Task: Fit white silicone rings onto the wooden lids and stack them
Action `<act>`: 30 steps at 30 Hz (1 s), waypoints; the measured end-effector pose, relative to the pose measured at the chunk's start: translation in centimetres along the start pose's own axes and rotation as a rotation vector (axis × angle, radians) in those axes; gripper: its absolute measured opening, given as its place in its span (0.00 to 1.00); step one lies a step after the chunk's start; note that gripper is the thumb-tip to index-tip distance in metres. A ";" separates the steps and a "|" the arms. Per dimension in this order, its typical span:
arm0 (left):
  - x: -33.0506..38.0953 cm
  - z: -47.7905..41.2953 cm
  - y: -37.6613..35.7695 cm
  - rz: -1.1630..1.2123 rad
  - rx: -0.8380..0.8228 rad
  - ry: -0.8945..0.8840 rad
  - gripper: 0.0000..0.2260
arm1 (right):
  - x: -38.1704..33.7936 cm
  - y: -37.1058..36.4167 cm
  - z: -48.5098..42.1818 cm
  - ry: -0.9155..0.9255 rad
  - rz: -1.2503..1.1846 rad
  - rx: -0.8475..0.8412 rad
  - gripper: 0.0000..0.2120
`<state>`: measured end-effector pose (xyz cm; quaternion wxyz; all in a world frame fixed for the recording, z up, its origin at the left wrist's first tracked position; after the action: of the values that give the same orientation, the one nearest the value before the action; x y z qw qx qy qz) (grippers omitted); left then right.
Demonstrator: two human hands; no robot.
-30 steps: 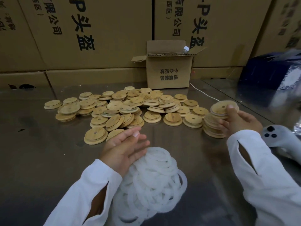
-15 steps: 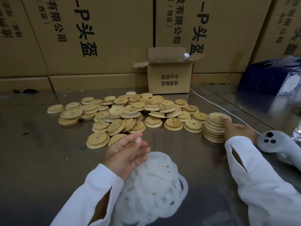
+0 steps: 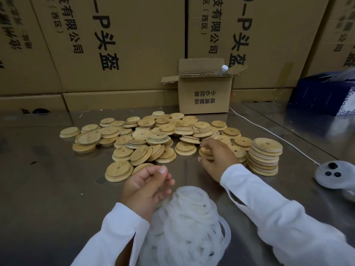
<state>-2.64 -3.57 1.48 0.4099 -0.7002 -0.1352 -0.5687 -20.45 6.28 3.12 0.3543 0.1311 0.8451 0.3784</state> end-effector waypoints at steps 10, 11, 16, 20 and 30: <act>-0.6 -0.5 0.5 0.023 0.044 0.029 0.08 | 1.8 -1.8 -2.2 -0.055 0.425 0.084 0.19; -0.7 -0.5 0.5 0.026 0.045 0.033 0.08 | 1.9 -2.0 -2.3 -0.058 0.404 0.077 0.19; -0.7 -0.4 0.5 0.035 0.047 0.055 0.08 | 1.2 -2.0 -2.1 -0.027 0.173 0.093 0.22; -0.2 -0.4 0.7 0.046 0.059 0.040 0.09 | -1.8 -0.4 -0.8 0.119 -0.007 0.243 0.21; 0.5 -0.4 1.3 0.132 0.068 -0.001 0.19 | -12.6 3.8 5.5 0.596 -0.310 0.312 0.22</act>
<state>-1.94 -4.81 1.36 0.4702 -0.6935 -0.1081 -0.5351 -7.78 5.75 9.65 0.1214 -0.0621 0.9685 0.2085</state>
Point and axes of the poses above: each hand's wrist, its own z-axis away from the middle knuckle, its own y-axis out of the back of the hand, x = y × z, the point moved 6 cm from there along -z, towards the middle knuckle, and after that the axes turned 6 degrees about x, right-handed, at the moved point
